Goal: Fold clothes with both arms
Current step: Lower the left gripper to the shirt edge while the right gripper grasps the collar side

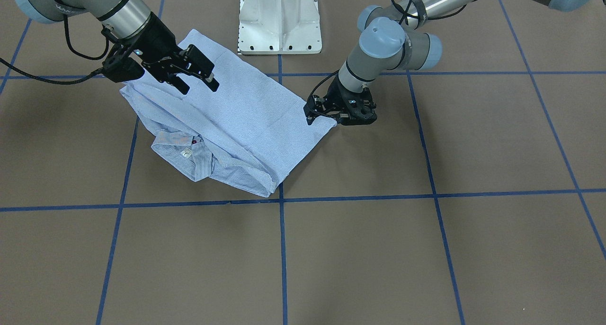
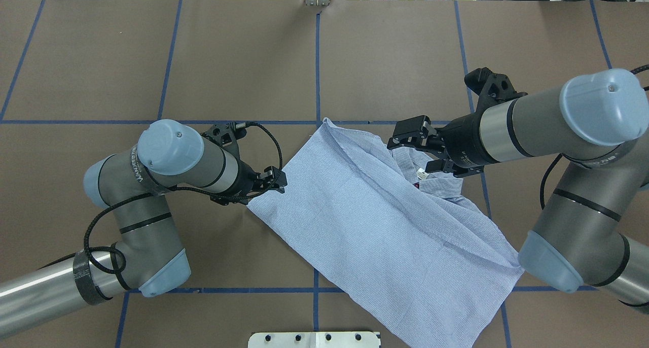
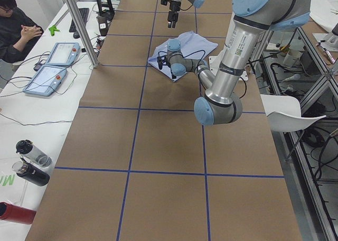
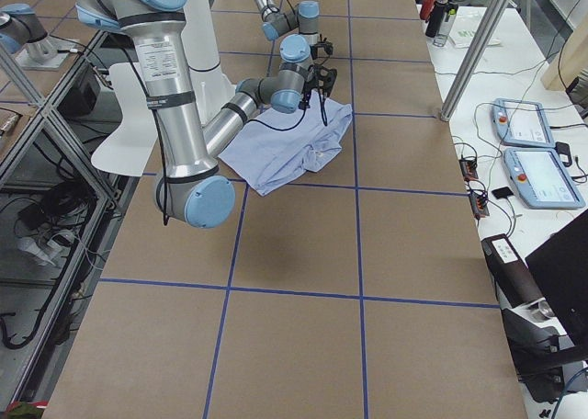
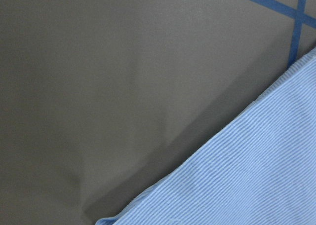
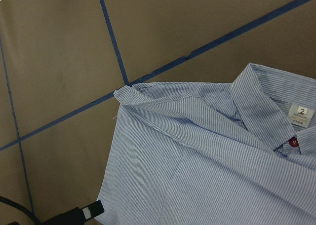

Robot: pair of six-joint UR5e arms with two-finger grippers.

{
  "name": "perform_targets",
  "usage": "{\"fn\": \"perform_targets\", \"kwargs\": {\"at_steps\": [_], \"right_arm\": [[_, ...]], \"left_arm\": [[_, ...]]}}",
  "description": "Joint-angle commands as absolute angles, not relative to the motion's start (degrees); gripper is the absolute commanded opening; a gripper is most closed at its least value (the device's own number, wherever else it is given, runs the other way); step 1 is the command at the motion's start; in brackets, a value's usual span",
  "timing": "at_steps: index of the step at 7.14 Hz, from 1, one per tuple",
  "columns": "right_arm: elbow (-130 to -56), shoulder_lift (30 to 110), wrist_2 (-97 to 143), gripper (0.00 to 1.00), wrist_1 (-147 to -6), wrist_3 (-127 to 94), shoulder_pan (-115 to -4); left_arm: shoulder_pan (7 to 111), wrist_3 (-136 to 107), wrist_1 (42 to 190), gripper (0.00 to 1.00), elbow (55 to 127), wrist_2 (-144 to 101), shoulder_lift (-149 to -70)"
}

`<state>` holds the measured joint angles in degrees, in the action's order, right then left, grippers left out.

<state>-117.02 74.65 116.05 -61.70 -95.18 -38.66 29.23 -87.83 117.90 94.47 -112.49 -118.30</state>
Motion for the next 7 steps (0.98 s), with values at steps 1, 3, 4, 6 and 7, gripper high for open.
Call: {"fn": "perform_targets", "kwargs": {"at_steps": [1,3,4,6,7], "right_arm": [[-116.9,74.53,116.02,1.0,-61.7,-95.19,-38.67],[-116.55,74.62,116.1,1.0,-61.7,-95.1,-38.67],[-116.37,74.62,116.1,1.0,-61.7,-95.18,-38.67],[-116.19,74.62,116.19,1.0,-61.7,-95.19,-38.76],[-116.19,74.62,116.19,1.0,-61.7,-95.19,-38.76]], "left_arm": [[29.18,-87.8,117.69,0.93,94.13,-112.33,-117.34],[29.18,-87.8,117.69,0.91,94.22,-112.32,-116.98],[29.09,-87.8,117.77,0.89,94.13,-112.41,-117.07],[27.78,-87.8,117.69,0.81,94.04,-112.32,-117.07],[27.6,-87.8,117.69,0.77,93.96,-112.32,-116.98]]}}
